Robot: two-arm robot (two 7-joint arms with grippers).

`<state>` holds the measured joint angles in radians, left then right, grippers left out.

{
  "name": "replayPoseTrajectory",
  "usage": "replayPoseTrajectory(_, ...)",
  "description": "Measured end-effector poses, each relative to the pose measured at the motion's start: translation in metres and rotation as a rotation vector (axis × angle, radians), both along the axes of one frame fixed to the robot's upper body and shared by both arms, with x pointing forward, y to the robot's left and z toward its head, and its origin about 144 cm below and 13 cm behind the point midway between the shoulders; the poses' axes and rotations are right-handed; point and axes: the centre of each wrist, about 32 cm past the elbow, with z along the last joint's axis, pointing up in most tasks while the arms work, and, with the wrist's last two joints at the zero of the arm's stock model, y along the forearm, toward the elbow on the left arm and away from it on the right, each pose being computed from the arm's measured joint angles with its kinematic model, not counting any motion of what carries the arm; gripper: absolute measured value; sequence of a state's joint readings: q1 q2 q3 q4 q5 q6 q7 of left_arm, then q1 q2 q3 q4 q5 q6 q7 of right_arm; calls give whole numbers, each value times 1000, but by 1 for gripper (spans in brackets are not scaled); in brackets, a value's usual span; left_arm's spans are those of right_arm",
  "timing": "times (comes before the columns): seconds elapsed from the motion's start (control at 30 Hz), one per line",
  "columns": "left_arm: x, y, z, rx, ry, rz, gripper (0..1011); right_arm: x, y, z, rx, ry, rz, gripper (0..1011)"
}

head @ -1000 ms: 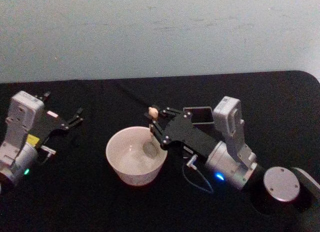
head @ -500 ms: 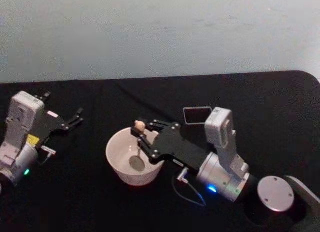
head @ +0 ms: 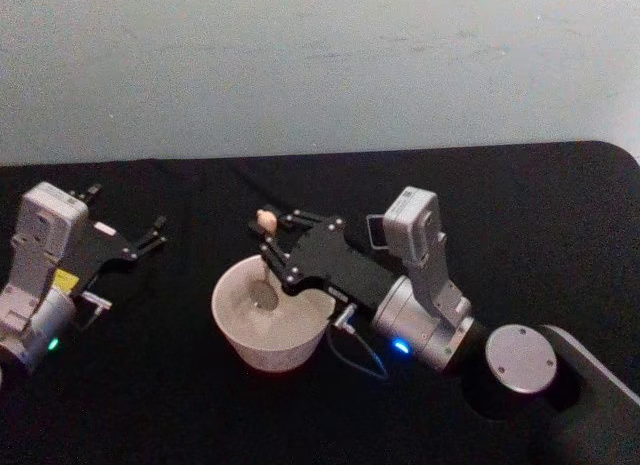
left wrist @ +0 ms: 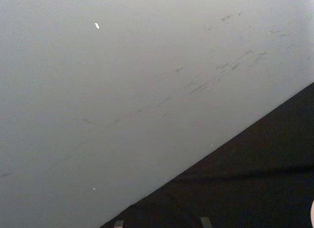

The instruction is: Pick up the stirring spoon with one hand, stir inside the cup, then place it back in its original position.

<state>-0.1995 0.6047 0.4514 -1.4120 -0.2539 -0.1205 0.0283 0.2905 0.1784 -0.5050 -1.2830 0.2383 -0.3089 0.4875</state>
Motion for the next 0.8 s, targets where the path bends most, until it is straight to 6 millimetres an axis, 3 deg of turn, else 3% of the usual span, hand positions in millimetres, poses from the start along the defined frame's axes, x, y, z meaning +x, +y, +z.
replayPoseTrajectory(0.3,0,0,0,0,0,0,1001,8,-9,1,-1,-4,-46,212)
replayPoseTrajectory(0.8,0,0,0,0,0,0,1001,4,-11,1,2,-2,-37,212)
